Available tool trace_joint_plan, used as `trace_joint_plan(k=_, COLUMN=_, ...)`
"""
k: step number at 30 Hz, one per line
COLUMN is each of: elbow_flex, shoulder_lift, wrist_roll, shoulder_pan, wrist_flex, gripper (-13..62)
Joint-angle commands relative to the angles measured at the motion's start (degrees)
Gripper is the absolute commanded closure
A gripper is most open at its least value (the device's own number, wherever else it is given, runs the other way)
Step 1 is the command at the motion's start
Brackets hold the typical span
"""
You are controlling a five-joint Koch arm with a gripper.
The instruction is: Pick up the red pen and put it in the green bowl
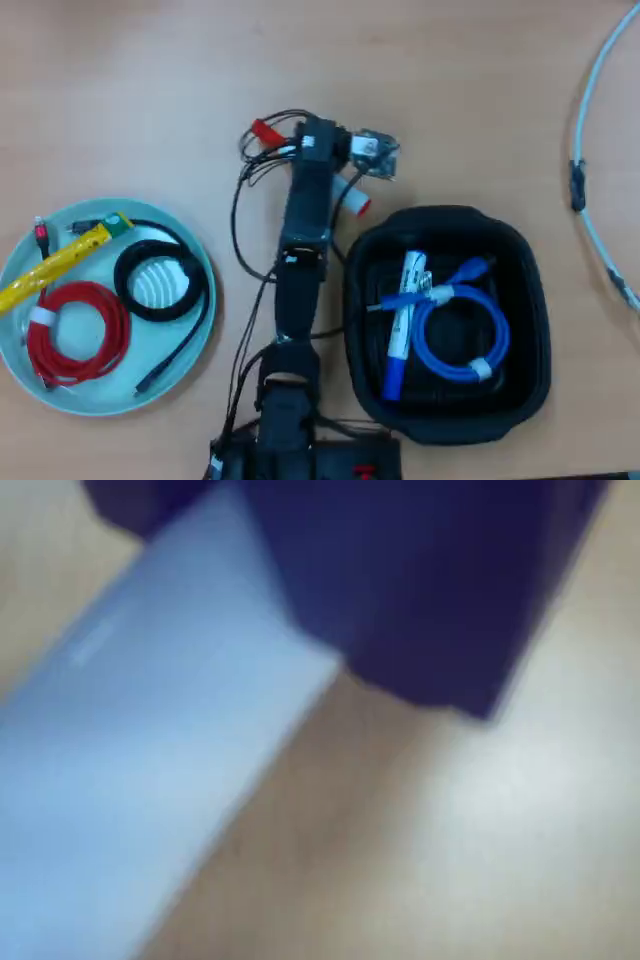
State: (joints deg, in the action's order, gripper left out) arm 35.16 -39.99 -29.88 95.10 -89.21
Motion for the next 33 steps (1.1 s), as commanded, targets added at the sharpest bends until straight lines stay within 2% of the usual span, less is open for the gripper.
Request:
trace_joint_plan(k=1, elbow_flex=-3.43, shoulder_lift=-5.62, wrist_roll=5.71, shoulder_pan=-2.55, wrist_flex=-1.41, gripper=56.6)
trace_joint_plan(k=8, elbow_flex=-3.6, shoulder_lift=-12.04, wrist_roll=31.82, shoulder_pan=-10.28, wrist_flex=-3.52, gripper=56.6)
trace_joint_plan(k=13, elbow_flex=-3.52, shoulder_lift=-19.07, wrist_roll=41.84, shoulder_pan=-16.7, wrist_flex=-6.33, gripper=56.6)
trace_joint_plan(k=22, elbow_flex=-3.08, shoulder_lift=-32.34, wrist_roll=43.15, shoulder_pan=-28.39, wrist_flex=-8.96, gripper=56.6)
trace_joint_plan(k=33, elbow_flex=-3.08, shoulder_lift=-36.91, wrist_roll=42.36, shoulder_pan=-49.31, wrist_flex=-10.55, gripper=56.5)
